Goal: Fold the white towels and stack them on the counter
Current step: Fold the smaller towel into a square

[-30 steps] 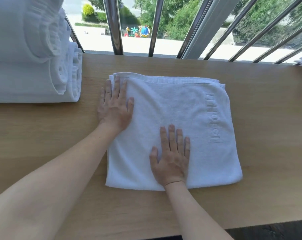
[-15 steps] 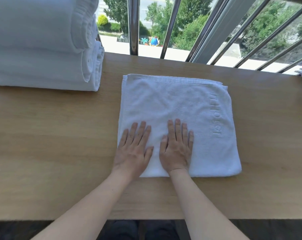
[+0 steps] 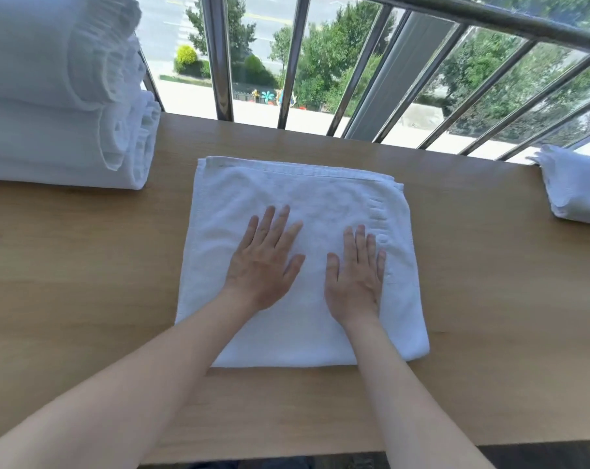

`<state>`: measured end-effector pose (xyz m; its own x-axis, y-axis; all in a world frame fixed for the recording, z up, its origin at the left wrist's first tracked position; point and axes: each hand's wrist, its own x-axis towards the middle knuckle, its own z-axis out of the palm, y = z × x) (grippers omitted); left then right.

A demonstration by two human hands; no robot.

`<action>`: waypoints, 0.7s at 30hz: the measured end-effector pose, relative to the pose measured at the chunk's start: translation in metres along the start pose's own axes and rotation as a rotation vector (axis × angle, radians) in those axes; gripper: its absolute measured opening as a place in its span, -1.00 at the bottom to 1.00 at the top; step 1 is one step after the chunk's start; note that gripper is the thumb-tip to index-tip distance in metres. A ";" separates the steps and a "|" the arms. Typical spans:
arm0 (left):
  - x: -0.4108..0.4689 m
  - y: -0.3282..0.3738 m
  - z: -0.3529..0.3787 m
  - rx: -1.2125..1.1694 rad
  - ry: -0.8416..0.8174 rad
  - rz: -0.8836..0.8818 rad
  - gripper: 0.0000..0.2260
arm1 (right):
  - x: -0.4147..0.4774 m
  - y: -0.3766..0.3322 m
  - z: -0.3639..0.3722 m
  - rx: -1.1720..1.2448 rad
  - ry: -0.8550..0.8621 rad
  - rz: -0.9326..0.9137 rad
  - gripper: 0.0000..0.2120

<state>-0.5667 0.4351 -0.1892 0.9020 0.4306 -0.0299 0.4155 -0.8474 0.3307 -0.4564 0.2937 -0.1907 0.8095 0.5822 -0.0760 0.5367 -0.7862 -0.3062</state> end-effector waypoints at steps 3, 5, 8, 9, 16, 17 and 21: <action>0.035 0.006 0.008 0.072 -0.060 -0.018 -0.44 | 0.029 0.015 -0.007 -0.012 -0.012 -0.013 -0.44; 0.053 0.002 0.011 0.100 -0.081 -0.077 -0.42 | 0.049 0.024 -0.010 -0.015 -0.029 -0.019 -0.44; 0.075 -0.008 0.009 0.106 -0.075 -0.130 -0.39 | 0.079 0.030 -0.011 -0.045 -0.087 -0.028 -0.43; 0.081 -0.011 0.009 0.103 -0.072 -0.144 -0.39 | 0.088 0.031 -0.012 -0.060 -0.109 -0.028 -0.42; 0.118 -0.020 0.005 0.129 -0.023 -0.230 -0.34 | 0.141 0.024 -0.012 -0.120 -0.099 -0.014 -0.44; 0.119 -0.020 0.006 0.134 -0.014 -0.232 -0.33 | 0.147 0.022 -0.011 -0.136 -0.080 -0.007 -0.45; 0.120 -0.021 0.010 0.165 0.009 -0.223 -0.33 | 0.153 0.023 -0.008 -0.178 -0.039 -0.011 -0.47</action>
<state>-0.4658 0.5019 -0.2094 0.7851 0.6146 -0.0761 0.6181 -0.7699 0.1588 -0.3187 0.3630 -0.2012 0.7951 0.5961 -0.1113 0.5823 -0.8018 -0.1347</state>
